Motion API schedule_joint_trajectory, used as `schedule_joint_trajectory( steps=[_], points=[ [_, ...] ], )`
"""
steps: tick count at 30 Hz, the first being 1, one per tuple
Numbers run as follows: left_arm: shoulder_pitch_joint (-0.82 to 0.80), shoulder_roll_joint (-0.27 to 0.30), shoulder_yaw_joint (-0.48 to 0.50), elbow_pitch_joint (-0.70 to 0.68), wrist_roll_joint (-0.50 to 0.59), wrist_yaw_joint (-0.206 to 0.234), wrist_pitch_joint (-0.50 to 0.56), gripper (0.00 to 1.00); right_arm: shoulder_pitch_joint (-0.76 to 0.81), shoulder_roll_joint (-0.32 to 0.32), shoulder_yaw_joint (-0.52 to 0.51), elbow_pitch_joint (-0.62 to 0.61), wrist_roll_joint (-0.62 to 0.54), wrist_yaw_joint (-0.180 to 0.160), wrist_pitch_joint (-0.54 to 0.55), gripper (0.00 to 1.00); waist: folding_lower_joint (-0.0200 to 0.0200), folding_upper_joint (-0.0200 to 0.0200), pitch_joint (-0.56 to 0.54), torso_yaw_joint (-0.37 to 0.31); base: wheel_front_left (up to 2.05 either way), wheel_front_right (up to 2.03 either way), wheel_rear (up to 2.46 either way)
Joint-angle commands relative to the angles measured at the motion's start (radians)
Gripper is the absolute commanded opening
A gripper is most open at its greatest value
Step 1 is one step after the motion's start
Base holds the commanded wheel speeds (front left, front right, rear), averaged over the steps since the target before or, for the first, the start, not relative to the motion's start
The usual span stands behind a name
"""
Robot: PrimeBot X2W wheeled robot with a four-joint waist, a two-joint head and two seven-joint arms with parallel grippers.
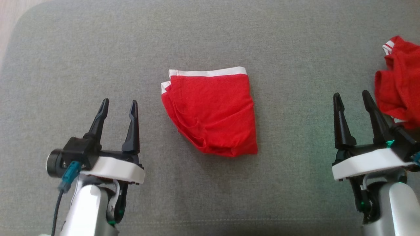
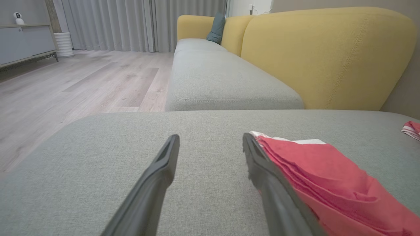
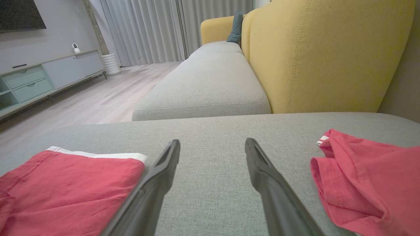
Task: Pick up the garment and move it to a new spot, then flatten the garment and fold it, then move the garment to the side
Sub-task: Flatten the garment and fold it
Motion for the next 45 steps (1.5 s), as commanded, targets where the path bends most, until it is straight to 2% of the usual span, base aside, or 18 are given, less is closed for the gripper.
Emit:
schedule_joint_trajectory(
  steps=[1,15,16,17,19,22,26,29,36,45],
  points=[
    [-0.009,0.023,0.035,-0.034,0.012,0.006,-0.005,1.0,-0.006,-0.002,0.025,-0.04,0.004,-0.001,-0.002,1.0,0.0,0.0,0.001,-0.001,0.0,0.0,0.0],
    [-0.013,0.03,0.031,-0.039,0.014,0.013,-0.005,1.0,-0.01,-0.002,0.024,-0.026,0.007,-0.001,0.009,1.0,0.0,0.0,-0.002,-0.002,0.0,0.0,0.0],
    [-0.014,0.03,0.03,-0.04,0.014,0.012,-0.005,1.0,-0.012,-0.002,0.028,-0.023,0.008,-0.001,0.012,0.55,0.0,0.0,-0.001,0.0,0.0,0.0,0.0],
    [-0.017,0.031,0.028,-0.041,0.015,0.012,-0.005,1.0,-0.02,-0.002,0.049,-0.007,0.01,-0.001,0.021,0.0,0.0,0.0,0.001,0.004,0.0,0.0,0.0],
    [-0.021,0.031,0.027,-0.042,0.015,0.011,-0.005,1.0,-0.039,-0.002,0.097,0.023,0.011,-0.001,0.03,0.0,0.0,0.0,0.005,0.009,0.0,0.0,0.0],
    [-0.03,0.032,0.023,-0.043,0.016,0.009,-0.005,1.0,-0.09,-0.002,0.226,0.087,0.028,-0.001,0.04,0.0,0.0,0.0,0.015,0.018,0.0,0.0,0.0],
    [-0.042,0.031,0.02,-0.041,0.015,0.006,-0.005,1.0,-0.18,-0.002,0.433,0.2,0.101,-0.001,0.031,0.0,0.0,0.0,0.025,0.038,0.0,0.0,0.0],
    [-0.05,0.027,0.015,-0.038,0.013,0.005,-0.005,1.0,-0.243,-0.002,0.536,0.293,0.162,-0.001,0.011,0.0,0.0,0.0,0.029,0.059,0.0,0.0,0.0],
    [-0.053,0.017,0.006,-0.036,0.01,0.006,-0.005,1.0,-0.345,-0.002,0.676,0.465,0.267,-0.001,-0.034,0.0,0.0,0.0,0.028,0.098,0.0,0.0,0.0],
    [-0.045,0.012,0.008,-0.048,0.01,0.008,-0.005,1.0,-0.384,-0.002,0.82,0.52,0.325,-0.001,-0.046,0.0,0.0,0.0,0.027,0.104,0.0,0.0,0.0]
  ],
)
